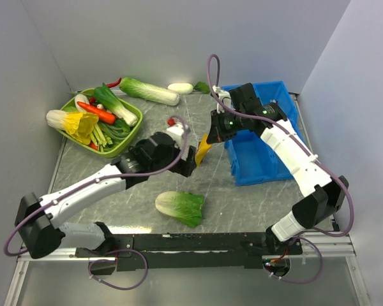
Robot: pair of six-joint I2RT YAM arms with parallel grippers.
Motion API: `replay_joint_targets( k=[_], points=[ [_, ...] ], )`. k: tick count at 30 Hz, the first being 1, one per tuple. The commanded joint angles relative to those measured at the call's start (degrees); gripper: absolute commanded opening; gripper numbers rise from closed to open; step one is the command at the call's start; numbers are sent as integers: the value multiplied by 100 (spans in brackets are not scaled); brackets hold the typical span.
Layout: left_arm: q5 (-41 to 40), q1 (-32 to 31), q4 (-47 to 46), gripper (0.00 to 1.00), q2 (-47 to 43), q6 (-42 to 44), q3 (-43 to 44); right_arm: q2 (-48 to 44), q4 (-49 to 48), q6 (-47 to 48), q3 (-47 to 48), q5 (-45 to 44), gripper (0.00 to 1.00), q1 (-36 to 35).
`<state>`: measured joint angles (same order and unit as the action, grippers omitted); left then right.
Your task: Prepare toiletry sets of a toothbrush and toothpaste on the tray
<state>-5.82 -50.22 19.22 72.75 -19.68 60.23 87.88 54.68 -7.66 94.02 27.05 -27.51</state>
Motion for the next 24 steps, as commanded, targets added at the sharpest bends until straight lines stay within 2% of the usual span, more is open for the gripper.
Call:
replay_joint_targets(
  k=[1,3,8,16,24],
  points=[
    [124,564,81,96,-691,-378,-20,-596,-615,-174,205,-823,0,-44],
    [82,986,291,97,-910,-553,-20,-622,-765,-209,240,-1113,0,-105],
    [-786,1829,775,97,-1254,-931,208,-544,-976,-253,459,-1684,0,-439],
    [-217,3341,907,96,-1413,-1248,490,70,-1389,-376,1056,-2370,0,-1343],
    [-709,3405,925,96,-1825,-590,420,1274,-951,-201,2409,-3047,0,-2065]
  ],
)
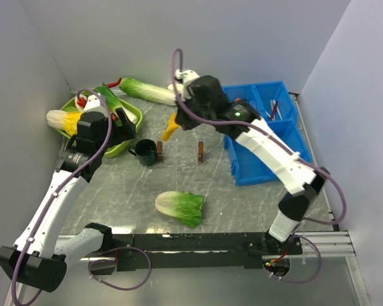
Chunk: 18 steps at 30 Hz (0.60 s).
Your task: Prepare toiletry sets of a toothbrush and toothpaste on the tray
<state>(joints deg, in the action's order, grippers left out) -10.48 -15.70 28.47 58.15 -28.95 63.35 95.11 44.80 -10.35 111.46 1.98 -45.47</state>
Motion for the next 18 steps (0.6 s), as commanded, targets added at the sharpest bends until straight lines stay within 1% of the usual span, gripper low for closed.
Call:
replay_joint_targets(
  k=[1,5,7,12,18],
  points=[
    [-287,-90,-8,97,-401,381,81,796,108,51,806,-601,0,-304],
    [-332,-117,-96,97,-576,478,-121,1299,520,85,1543,-795,0,-418],
    [-410,-117,-157,96,-612,513,-183,1492,609,147,1703,-848,0,-445],
    [-525,-187,-219,96,-691,706,-271,1642,644,60,1686,-944,0,-462],
    [-481,-258,-342,96,-735,777,-394,1730,645,59,1598,-1077,0,-463]
  ],
)
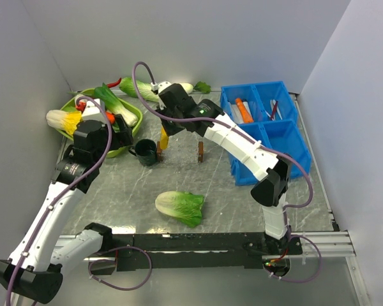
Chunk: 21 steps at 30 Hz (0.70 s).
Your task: Prepare toiletry sets of a toothbrush and toothpaste on the tray
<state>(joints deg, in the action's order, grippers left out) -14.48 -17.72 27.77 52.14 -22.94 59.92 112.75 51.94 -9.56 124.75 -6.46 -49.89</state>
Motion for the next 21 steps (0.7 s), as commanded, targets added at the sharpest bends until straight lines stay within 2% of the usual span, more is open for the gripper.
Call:
replay_joint_targets(
  k=[1,21],
  points=[
    [-81,-65,-281,97,-134,193,-51,-25,-105,-11,243,-250,0,-21],
    [-37,-118,-254,96,-81,246,-33,186,-360,121,23,-400,0,-21]
  ],
)
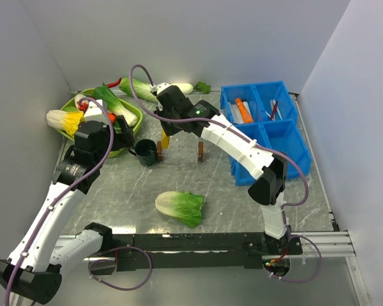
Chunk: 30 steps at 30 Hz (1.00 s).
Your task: Prepare toiletry sets of a toothbrush and toothpaste on the tray
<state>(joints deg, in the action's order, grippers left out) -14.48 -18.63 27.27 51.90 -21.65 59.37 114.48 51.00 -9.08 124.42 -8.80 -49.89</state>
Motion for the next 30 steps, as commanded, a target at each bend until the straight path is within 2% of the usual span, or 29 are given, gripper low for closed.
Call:
replay_joint_targets(
  k=[1,30],
  points=[
    [-37,-26,-204,97,-40,117,30,22,-258,82,56,-166,0,-30],
    [-64,-26,-178,96,13,126,83,259,-486,267,-234,-315,0,-12]
  ],
)
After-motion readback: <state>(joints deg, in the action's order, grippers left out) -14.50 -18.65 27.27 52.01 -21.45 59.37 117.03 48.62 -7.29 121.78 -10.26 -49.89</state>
